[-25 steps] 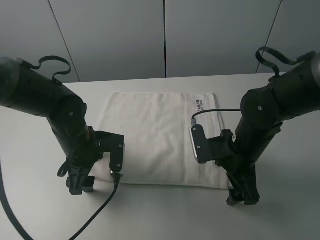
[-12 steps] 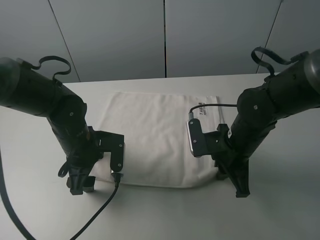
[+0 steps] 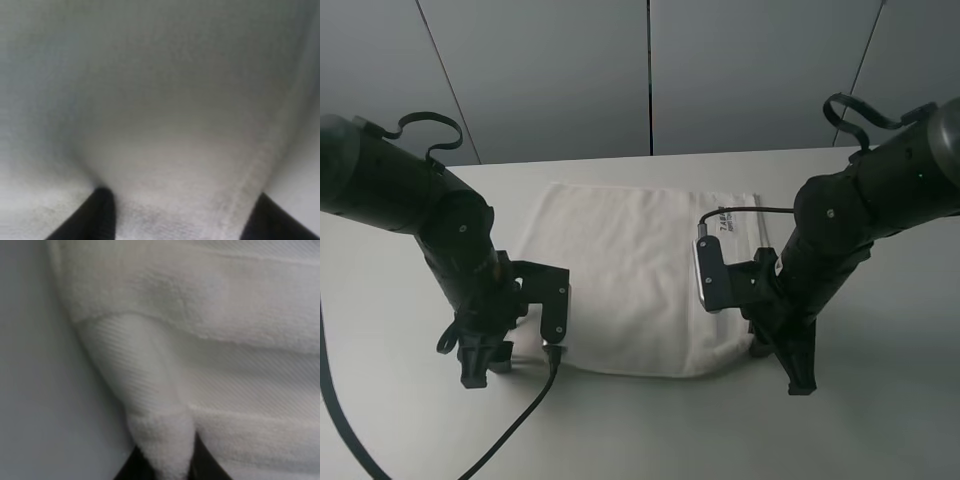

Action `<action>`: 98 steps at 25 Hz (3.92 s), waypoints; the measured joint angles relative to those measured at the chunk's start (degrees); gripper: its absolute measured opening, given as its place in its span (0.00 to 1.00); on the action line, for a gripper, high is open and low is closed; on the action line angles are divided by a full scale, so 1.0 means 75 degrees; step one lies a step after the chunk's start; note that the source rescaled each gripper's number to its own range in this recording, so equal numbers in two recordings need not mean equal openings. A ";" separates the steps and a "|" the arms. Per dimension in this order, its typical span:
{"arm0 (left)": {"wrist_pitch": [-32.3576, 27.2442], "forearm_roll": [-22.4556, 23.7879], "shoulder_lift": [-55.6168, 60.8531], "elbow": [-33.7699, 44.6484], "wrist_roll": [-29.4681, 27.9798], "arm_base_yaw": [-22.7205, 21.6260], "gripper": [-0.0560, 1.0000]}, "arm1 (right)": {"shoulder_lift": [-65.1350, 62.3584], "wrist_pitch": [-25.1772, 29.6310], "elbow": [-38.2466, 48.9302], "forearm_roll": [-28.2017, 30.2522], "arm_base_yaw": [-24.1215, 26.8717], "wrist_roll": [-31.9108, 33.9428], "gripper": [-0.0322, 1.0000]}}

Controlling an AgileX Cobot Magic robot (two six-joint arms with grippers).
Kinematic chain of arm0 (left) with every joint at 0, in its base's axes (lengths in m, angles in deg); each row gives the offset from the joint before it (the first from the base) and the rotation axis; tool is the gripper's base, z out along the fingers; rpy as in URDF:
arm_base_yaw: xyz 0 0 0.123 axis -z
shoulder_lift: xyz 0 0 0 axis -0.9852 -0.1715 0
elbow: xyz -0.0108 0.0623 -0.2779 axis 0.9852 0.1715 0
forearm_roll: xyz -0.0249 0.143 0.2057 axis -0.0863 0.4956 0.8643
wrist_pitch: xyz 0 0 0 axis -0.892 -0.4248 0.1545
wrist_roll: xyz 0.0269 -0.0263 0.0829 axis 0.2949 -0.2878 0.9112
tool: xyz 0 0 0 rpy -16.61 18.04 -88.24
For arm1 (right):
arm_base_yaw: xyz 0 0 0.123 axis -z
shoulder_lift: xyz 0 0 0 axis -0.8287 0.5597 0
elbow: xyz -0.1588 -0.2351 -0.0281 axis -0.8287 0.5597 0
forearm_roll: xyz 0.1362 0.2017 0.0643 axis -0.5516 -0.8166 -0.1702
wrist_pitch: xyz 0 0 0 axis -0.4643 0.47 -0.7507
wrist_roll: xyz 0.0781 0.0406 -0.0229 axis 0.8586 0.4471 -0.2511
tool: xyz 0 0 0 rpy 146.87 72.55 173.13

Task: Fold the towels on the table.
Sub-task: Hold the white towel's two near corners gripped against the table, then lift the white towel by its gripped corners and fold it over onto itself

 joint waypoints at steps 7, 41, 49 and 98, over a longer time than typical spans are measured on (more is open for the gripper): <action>0.0239 0.0217 0.0000 0.0000 -0.0140 0.0000 0.07 | 0.0000 0.0045 0.0000 -0.0416 0.0000 0.0096 0.03; -0.2096 -0.1472 0.1890 0.0016 -0.1112 0.0166 0.06 | -0.2900 0.2776 0.0158 -0.1026 -0.0012 0.1578 0.03; -0.1514 -0.1485 0.2411 0.0021 -0.2249 0.0166 0.06 | -0.3020 0.2792 -0.0250 -0.0966 -0.0012 0.3814 0.03; 0.1429 0.5007 0.1909 0.0021 -1.1621 -0.0314 0.05 | -0.1335 -0.0329 -0.1117 0.2871 0.0063 1.0373 0.03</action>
